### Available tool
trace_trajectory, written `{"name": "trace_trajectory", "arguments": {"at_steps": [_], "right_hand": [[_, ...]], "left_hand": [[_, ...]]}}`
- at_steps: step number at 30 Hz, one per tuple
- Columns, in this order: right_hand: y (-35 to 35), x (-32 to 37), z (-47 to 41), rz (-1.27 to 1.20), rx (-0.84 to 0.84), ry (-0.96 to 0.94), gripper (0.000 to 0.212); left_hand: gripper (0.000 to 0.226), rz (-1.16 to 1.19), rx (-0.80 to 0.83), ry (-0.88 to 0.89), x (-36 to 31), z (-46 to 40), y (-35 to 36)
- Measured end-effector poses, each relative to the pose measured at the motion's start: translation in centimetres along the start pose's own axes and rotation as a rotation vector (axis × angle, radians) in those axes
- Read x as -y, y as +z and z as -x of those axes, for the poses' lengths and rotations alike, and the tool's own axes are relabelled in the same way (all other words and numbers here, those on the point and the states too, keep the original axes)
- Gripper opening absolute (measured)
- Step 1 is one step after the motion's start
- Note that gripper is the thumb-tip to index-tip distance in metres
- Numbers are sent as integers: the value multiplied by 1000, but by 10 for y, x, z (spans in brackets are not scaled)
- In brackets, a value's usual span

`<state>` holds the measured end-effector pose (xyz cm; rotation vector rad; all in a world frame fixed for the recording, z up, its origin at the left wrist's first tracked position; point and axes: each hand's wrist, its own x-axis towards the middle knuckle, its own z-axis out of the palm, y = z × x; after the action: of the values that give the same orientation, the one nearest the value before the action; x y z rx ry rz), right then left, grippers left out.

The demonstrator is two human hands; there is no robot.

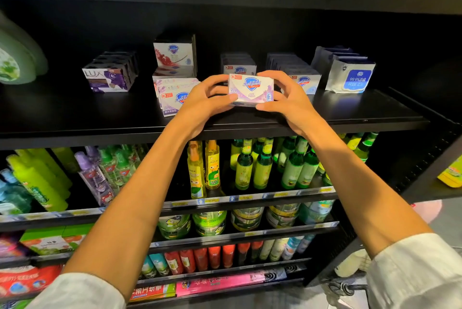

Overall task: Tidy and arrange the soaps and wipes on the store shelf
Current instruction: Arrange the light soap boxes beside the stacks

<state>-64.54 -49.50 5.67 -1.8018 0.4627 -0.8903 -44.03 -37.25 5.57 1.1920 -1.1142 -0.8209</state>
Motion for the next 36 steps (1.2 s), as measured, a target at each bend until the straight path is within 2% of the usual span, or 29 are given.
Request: {"name": "trace_trajectory", "arguments": {"at_steps": [7,11,17,22,26,29,31,36], "right_hand": [[1,0,0,6,20,-23,63],[1,-1,0,4,51,-19,60],[-1,0,0,-42,83,-13,55],[-3,-1,0,5,101,-25,64],[-3,-2,0,-31,78,-25,50],[-2,-2,0,-68,34,-22,46],[-2,-3,0,-80,10,-17,46],[-2,-5,-1,-96,53,-3,45]], "left_hand": [[79,-114,54,123,4,3,-4],[69,-164,17,143,5,2,-2],[58,-115,-41,106,5,1,-2],[71,-64,-75,60,3,1,-2],[71,-65,-62,38,1,2,0],[62,-119,-18,106,0,6,0],[64,-156,5,167,0,9,-1],[51,-206,-31,236,3,10,-1]]}}
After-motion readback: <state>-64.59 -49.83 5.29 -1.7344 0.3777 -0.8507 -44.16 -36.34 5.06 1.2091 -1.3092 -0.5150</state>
